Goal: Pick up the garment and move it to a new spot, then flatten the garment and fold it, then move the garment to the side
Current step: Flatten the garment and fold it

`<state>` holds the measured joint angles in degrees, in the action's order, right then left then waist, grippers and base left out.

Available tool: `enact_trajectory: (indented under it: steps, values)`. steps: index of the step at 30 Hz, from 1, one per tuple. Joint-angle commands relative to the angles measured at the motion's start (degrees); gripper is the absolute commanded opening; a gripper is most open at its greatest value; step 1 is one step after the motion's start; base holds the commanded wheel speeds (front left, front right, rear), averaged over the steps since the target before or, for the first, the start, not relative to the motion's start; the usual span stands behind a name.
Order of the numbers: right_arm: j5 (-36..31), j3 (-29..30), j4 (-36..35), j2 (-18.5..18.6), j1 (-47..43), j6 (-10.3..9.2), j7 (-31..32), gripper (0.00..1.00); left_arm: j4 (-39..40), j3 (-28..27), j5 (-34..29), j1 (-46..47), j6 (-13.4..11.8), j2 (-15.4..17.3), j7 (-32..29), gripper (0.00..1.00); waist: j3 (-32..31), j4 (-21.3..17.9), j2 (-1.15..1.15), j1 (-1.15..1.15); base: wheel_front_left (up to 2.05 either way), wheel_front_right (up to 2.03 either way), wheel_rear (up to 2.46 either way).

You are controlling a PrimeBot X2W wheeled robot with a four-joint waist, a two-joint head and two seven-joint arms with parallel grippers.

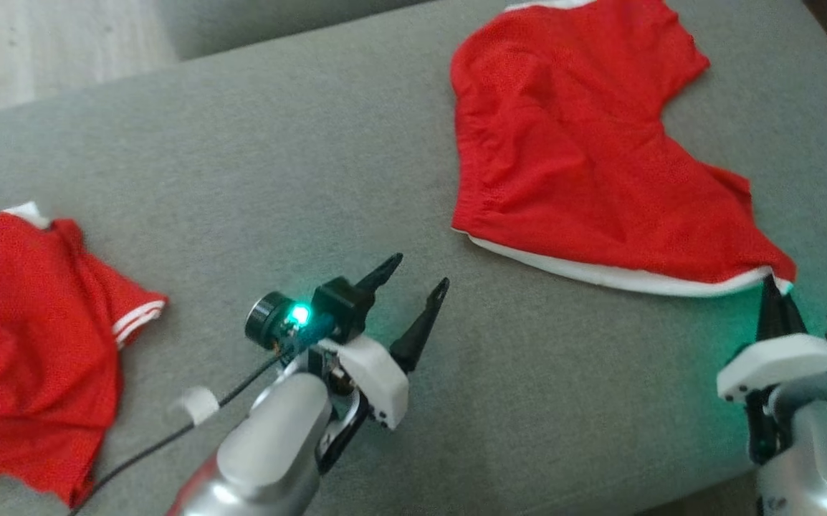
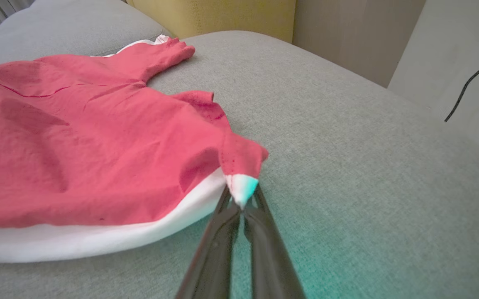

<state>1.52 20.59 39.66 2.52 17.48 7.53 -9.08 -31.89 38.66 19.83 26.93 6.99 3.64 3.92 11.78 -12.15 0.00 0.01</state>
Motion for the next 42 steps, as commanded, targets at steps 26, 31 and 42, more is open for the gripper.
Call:
enact_trajectory:
  steps: [26,31,42]
  values:
    - [5.9,-9.7,1.2,0.4,7.2,-0.04,-2.8,0.0,-16.5,19.6,14.0,24.1,0.5,-0.7,5.5,1.0,8.6,-7.0,0.0,-0.01,0.0,0.0,0.0]
    - [6.0,-9.8,1.9,0.4,7.7,-0.04,-3.3,0.0,-16.6,23.8,17.0,25.0,0.5,-0.7,5.7,0.0,8.7,-7.2,0.0,-0.01,0.0,0.0,0.0]
    - [4.2,-8.9,-0.5,0.4,8.6,-0.04,-4.3,0.0,-18.1,27.5,21.7,25.4,0.5,-0.2,9.4,0.0,5.5,-5.0,0.0,-0.01,0.0,0.0,0.0]
